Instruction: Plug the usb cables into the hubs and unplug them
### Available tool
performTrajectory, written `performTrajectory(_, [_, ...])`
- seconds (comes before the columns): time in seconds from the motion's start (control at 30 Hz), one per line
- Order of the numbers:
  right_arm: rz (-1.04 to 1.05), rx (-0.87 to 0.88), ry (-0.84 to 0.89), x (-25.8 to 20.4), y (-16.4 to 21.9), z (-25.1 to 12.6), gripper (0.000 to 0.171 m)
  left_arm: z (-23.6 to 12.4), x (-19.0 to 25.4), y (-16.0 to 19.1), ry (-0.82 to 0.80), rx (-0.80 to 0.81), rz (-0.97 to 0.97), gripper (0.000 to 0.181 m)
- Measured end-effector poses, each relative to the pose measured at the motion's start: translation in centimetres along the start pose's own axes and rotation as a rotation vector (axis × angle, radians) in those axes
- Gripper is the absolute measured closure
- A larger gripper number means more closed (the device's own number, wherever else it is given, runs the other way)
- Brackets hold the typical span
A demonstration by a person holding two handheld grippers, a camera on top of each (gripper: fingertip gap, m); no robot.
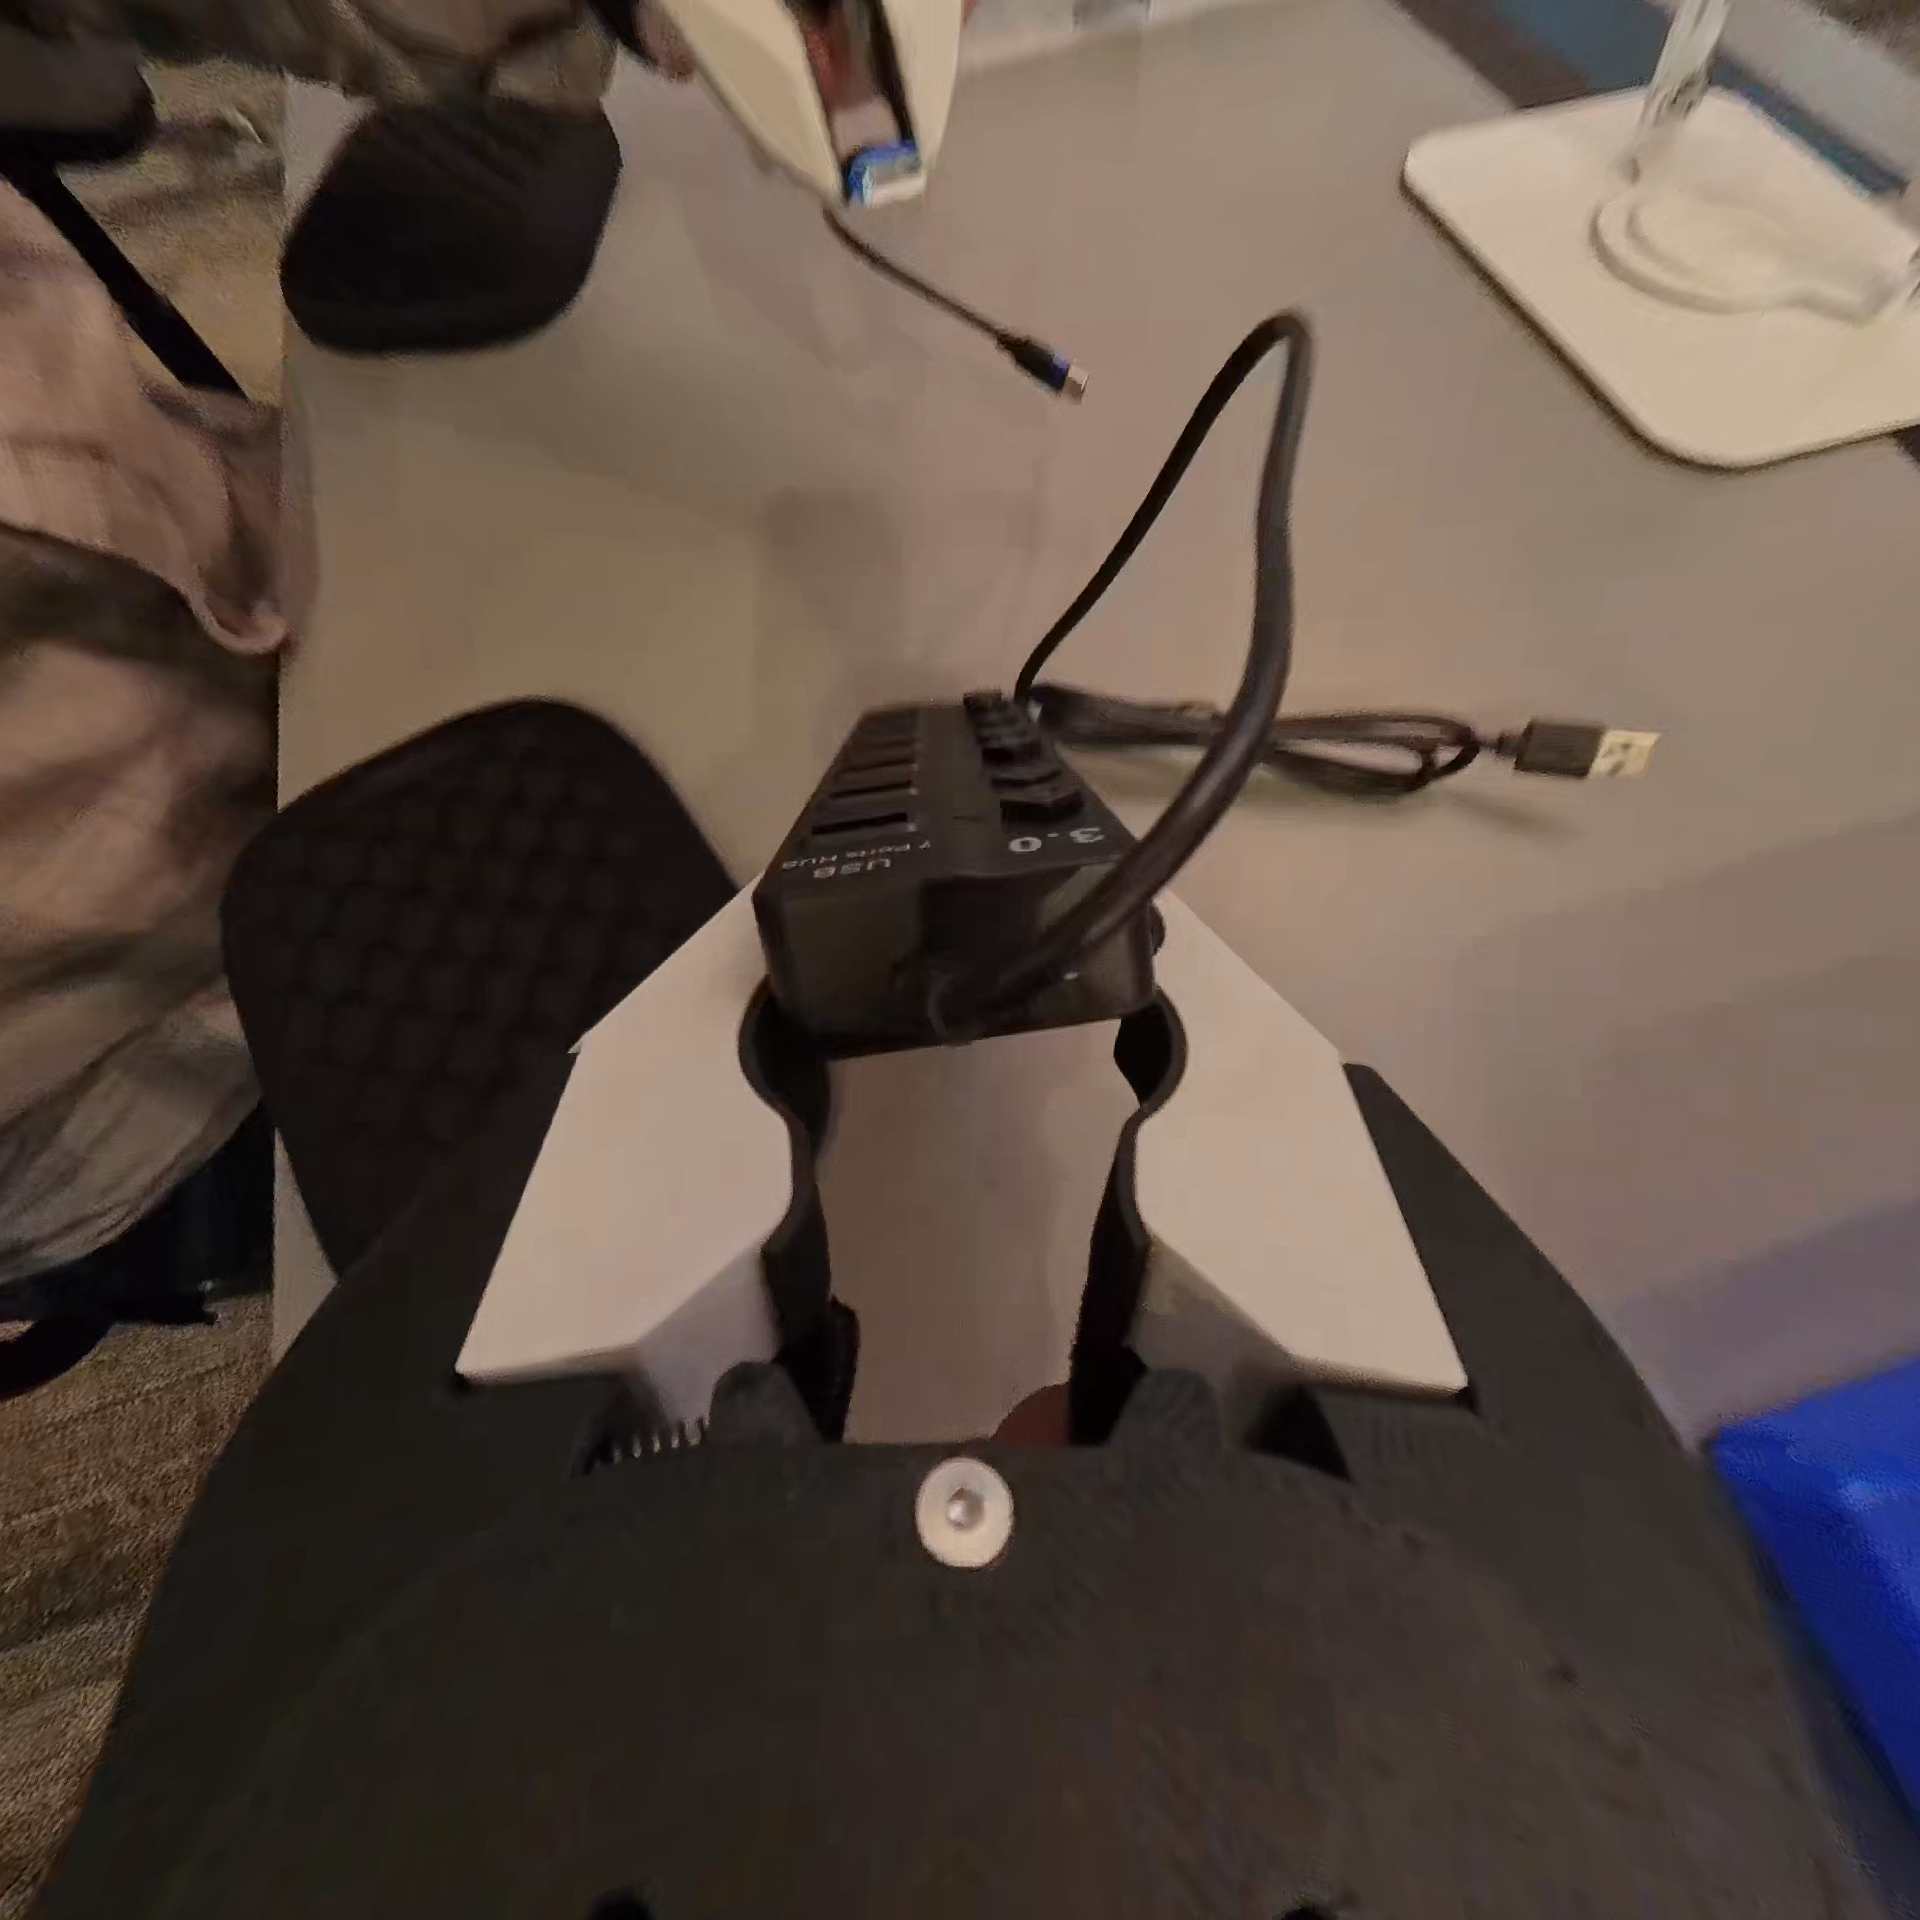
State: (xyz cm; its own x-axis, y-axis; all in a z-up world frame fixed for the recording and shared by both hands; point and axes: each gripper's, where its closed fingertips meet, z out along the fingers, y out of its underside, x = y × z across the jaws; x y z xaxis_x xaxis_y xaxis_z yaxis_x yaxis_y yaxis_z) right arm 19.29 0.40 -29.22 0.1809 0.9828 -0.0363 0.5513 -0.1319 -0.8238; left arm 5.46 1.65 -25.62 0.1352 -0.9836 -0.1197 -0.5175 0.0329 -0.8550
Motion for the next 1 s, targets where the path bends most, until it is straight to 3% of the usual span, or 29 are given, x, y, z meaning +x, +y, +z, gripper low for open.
performTrajectory(0.03, [-0.005,-0.037,0.016,-0.6,0.8,-0.1,0.113,0.2,0.1,0.1,0.001,-0.005,0.004,0.166])
performTrajectory(0.07, [-0.019,-0.067,0.037,-1.4,1.4,-0.2,0.155,0.4,0.2,0.1,0.006,-0.007,0.004,0.166])
performTrajectory(0.1, [-0.009,-0.059,0.087,-1.7,1.4,-0.2,0.171,0.6,0.4,0.1,0.011,-0.004,0.000,0.166])
performTrajectory(0.2, [0.053,-0.078,0.168,-3.1,2.3,0.8,0.171,1.1,0.7,0.4,0.024,-0.010,0.001,0.166])
performTrajectory(0.27, [0.073,-0.134,0.190,-3.9,3.5,1.8,0.159,1.5,1.0,0.8,0.043,-0.015,-0.008,0.166])
performTrajectory(0.4, [0.062,-0.158,0.179,-4.5,3.3,2.7,0.152,1.9,1.0,1.2,0.041,-0.018,-0.015,0.166])
performTrajectory(0.5, [-0.032,-0.105,0.196,-4.3,0.1,3.0,0.150,2.0,1.1,1.1,0.043,-0.010,-0.012,0.166])
performTrajectory(0.63, [-0.148,0.076,0.227,-4.0,-7.3,4.5,0.153,2.1,1.1,0.6,0.030,0.000,0.024,0.166])
performTrajectory(0.73, [-0.145,0.082,0.205,-3.1,-8.8,6.1,0.150,1.9,0.7,0.0,-0.020,-0.008,0.093,0.166])
performTrajectory(1.0, [0.235,0.224,-0.013,-2.0,-10.3,8.6,0.147,1.4,-0.1,-0.8,-0.243,-0.105,0.503,0.166])
